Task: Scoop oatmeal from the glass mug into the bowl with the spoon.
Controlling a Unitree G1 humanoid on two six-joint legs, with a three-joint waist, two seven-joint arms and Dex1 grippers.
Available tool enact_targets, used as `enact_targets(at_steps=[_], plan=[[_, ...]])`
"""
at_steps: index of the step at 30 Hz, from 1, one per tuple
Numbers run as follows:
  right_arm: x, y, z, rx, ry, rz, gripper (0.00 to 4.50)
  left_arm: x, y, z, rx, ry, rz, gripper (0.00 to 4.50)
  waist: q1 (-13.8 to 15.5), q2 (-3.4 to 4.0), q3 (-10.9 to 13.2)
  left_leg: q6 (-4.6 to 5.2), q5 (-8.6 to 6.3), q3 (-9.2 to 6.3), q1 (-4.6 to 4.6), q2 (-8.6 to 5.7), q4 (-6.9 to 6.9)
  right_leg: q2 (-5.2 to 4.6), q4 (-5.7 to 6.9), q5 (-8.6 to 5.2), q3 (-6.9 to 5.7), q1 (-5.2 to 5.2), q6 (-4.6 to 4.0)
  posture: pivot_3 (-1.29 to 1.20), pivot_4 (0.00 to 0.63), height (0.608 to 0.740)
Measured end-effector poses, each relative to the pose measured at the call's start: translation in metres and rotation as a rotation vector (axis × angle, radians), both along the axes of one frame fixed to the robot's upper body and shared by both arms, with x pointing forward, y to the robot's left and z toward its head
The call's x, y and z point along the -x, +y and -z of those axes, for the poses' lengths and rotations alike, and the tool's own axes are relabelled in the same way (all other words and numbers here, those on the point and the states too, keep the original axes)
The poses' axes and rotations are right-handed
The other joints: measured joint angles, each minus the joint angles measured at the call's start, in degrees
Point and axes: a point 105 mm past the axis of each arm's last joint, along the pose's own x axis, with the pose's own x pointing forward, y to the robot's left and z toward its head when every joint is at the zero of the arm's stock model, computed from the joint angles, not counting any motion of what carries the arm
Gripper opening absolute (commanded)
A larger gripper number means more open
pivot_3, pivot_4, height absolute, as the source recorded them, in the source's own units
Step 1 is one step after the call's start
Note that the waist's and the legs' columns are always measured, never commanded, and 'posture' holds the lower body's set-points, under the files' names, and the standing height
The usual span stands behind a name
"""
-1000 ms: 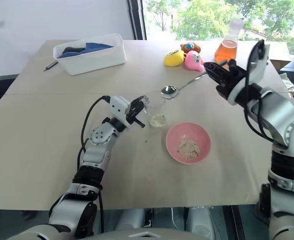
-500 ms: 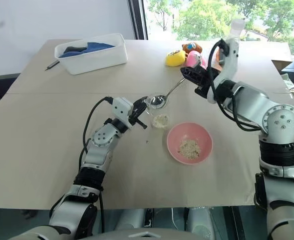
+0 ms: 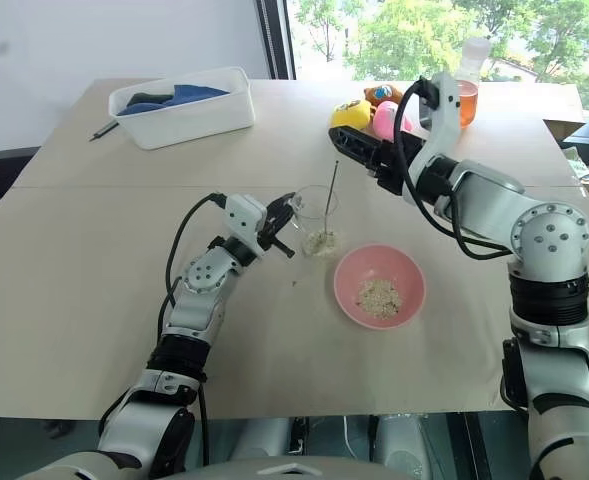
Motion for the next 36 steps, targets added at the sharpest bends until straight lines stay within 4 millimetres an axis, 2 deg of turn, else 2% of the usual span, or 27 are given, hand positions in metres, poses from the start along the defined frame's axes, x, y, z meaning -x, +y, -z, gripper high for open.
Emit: enact_targets(at_steps=[4, 8, 9, 11, 14, 15, 16, 19, 23, 30, 34, 35, 36], plan=[[-0.003, -0.015, -0.015, -0.033, -0.039, 0.047, 4.32, 0.0, 0.0, 0.0, 0.002, 0.003, 0.0, 0.0, 0.0, 0.0, 0.0, 0.0, 0.0, 0.0, 0.0, 0.0, 0.0, 0.0, -0.01, 0.0, -0.01, 0.0, 0.0, 0.0, 0.15, 0.74], [-0.007, -0.026, -0.017, -0.033, -0.048, 0.089, 4.32, 0.0, 0.002, 0.0, 0.001, 0.005, -0.005, 0.0, 0.0, 0.0, 0.0, 0.0, 0.0, 0.0, 0.0, 0.0, 0.0, 0.0, 0.0, 0.0, 0.0, 0.0, 0.0, 0.0, 0.15, 0.74], [-0.008, -0.028, -0.016, -0.033, -0.047, 0.095, 4.38, 0.0, 0.002, 0.0, 0.002, 0.004, -0.006, 0.39, 0.0, 0.0, 0.0, 0.0, 0.0, 0.0, 0.01, 0.0, 0.0, 0.0, 0.0, 0.0, 0.0, 0.0, 0.0, 0.0, 0.15, 0.74], [-0.009, -0.028, -0.015, -0.031, -0.043, 0.099, 4.4, 0.0, 0.002, 0.001, 0.002, 0.007, -0.007, 0.88, 0.0, 0.0, 0.0, 0.0, 0.0, 0.0, 0.0, 0.0, 0.0, 0.0, 0.0, 0.0, 0.0, 0.0, 0.0, 0.0, 0.15, 0.74], [-0.01, -0.029, -0.014, -0.029, -0.045, 0.101, 4.4, 0.0, 0.003, 0.003, 0.0, 0.012, -0.013, 1.97, 0.0, 0.0, 0.0, 0.0, 0.0, 0.0, 0.0, 0.0, -0.01, 0.0, -0.01, 0.0, 0.0, -0.01, 0.0, 0.0, 0.15, 0.74], [-0.01, -0.028, -0.014, -0.029, -0.046, 0.1, 4.4, 0.0, 0.003, 0.002, 0.001, 0.011, -0.016, 1.97, 0.0, 0.0, 0.0, 0.0, 0.0, 0.0, 0.0, 0.0, -0.01, 0.0, -0.01, 0.0, 0.0, -0.01, 0.0, 0.0, 0.15, 0.74], [-0.01, -0.028, -0.014, -0.03, -0.048, 0.096, 4.4, 0.0, 0.003, 0.002, 0.002, 0.012, -0.015, 2.56, 0.0, 0.0, 0.0, 0.0, 0.0, 0.0, -0.01, 0.0, -0.01, 0.0, -0.01, 0.0, 0.0, -0.01, 0.0, 0.0, 0.15, 0.74], [-0.009, -0.026, -0.014, -0.034, -0.049, 0.09, 4.4, 0.0, 0.003, 0.003, 0.004, 0.016, -0.015, 3.04, 0.0, 0.0, 0.0, 0.0, 0.0, 0.0, 0.0, 0.01, -0.01, 0.0, -0.01, 0.0, 0.0, -0.01, 0.0, 0.0, 0.15, 0.74], [-0.009, -0.025, -0.014, -0.034, -0.05, 0.079, 4.4, 0.001, 0.006, 0.002, 0.0, 0.011, -0.025, 3.04, -0.1, 0.0, 0.0, 0.0, 0.0, 0.0, -0.01, 0.0, -0.02, 0.0, -0.02, 0.0, 0.0, -0.01, 0.0, 0.0, 0.15, 0.74], [-0.007, -0.03, -0.009, -0.024, -0.047, 0.074, 4.4, 0.019, 0.02, 0.009, -0.032, 0.033, -0.024, 3.04, 0.1, 0.01, 0.0, 0.01, -0.01, 0.01, -0.04, 0.02, -0.06, -0.01, -0.05, 0.0, 0.0, -0.04, 0.0, 0.0, 0.15, 0.74], [-0.004, -0.055, -0.004, 0.001, -0.077, 0.119, 4.4, 0.031, 0.032, 0.011, -0.054, 0.05, -0.035, 3.04, 0.1, 0.0, 0.0, 0.08, -0.05, 0.02, -0.1, 0.01, -0.05, -0.03, -0.09, 0.0, -0.01, -0.04, 0.0, 0.0, 0.15, 0.74], [-0.003, -0.071, -0.001, 0.036, -0.113, 0.155, 4.4, 0.037, 0.038, 0.008, -0.054, 0.051, -0.044, 3.04, 0.1, 0.0, 0.0, 0.09, -0.06, 0.0, -0.11, 0.02, -0.05, -0.02, -0.13, 0.0, -0.01, -0.04, 0.0, 0.0, 0.15, 0.74], [-0.003, -0.077, 0.0, 0.047, -0.119, 0.173, 4.4, 0.04, 0.041, 0.007, -0.056, 0.049, -0.047, 3.04, 0.1, -0.01, 0.0, 0.11, -0.07, 0.01, -0.1, 0.03, -0.06, -0.02, -0.16, 0.0, 0.0, -0.03, 0.0, 0.0, 0.15, 0.74]])
